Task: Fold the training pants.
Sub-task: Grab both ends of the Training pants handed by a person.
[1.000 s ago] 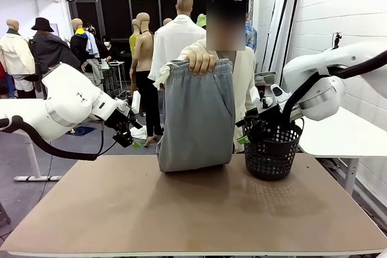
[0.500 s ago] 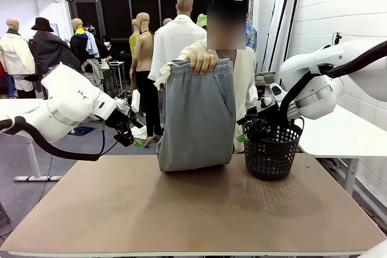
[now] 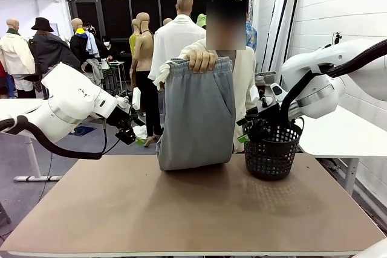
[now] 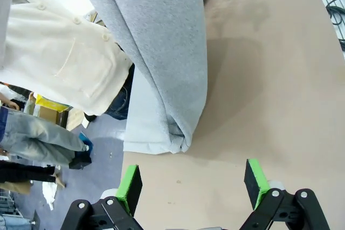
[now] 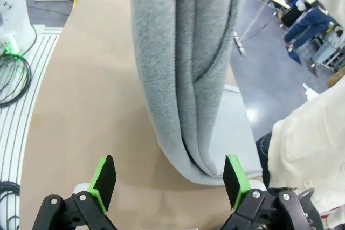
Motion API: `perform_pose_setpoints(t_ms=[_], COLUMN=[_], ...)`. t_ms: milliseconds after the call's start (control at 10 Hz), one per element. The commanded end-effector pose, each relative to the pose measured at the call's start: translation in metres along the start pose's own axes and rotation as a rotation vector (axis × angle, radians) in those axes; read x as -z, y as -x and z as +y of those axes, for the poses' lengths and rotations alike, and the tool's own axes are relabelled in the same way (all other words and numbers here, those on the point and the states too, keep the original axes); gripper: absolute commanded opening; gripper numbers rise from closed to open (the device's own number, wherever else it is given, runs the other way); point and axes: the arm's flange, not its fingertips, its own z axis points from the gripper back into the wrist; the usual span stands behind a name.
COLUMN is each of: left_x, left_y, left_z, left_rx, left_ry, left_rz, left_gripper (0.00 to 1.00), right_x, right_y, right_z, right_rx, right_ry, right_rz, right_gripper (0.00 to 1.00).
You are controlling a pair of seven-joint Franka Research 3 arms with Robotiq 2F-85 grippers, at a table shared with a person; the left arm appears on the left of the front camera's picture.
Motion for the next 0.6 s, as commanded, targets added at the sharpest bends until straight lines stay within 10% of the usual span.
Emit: perform_pose_setpoints(t_ms=[0, 500], left_x=[0.0079, 0.0126], left_y=[0.0053, -0.0036], left_z=[0.0099, 0.0170], left_rx=[0.027, 0.062], left_ry=[0.002, 0.050], left_rz=[-0.077, -0.229], left_gripper=[1.00, 1.00], right_x=[0.0011, 0.0016], right_y=[0.0030, 0.0046], right_z=[-0.0045, -0.0067], right_rx=[-0.002, 0.015], right_ry=[0.041, 0.016], right_rz=[-0.095, -0.240], right_gripper=[1.00, 1.00])
